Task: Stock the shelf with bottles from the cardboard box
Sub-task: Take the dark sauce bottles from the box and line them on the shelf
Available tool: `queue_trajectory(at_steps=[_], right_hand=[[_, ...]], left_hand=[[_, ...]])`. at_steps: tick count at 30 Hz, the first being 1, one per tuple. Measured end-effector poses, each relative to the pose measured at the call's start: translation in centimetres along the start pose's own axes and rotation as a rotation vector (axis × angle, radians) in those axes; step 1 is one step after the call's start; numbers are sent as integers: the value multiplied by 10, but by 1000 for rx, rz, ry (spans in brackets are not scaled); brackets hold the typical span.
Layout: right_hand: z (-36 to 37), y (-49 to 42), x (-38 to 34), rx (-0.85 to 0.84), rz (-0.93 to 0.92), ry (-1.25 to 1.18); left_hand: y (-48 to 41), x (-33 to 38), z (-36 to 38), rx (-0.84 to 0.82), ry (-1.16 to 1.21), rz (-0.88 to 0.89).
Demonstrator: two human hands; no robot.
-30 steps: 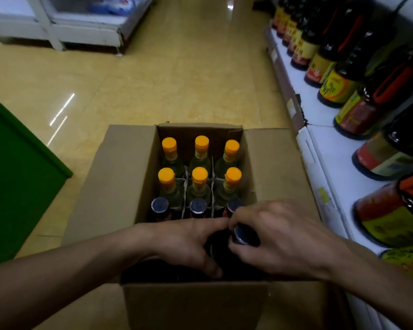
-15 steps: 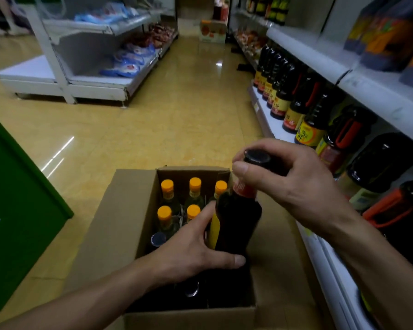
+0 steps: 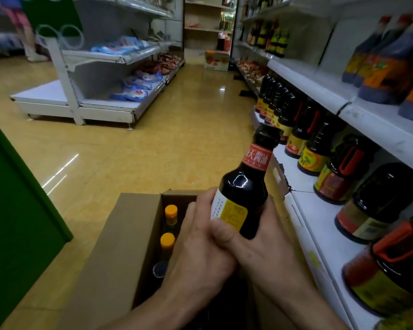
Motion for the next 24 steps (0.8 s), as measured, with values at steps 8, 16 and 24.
queue_trajectory(at_steps=[8,16,24], right_hand=[[-35,-19,-17,-195,-152,-69],[-40,-25,-12,-308,-69,-356],[-23,-17,-14,-81,-124,-109]], left_hand=[[-2,-17,-22,-372,227,-85],[-3,-6,-8,-543,342,-122],[-5,-3,2,-152,242,-109]])
Point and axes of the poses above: each hand's wrist, its own y-axis away from the middle knuckle, its own z-axis out of the palm, x = y × z, the point moved 1 cm from there along -y, towards the middle knuckle, and after that the axes turned 7 degrees about -z, right-handed, at the moved point
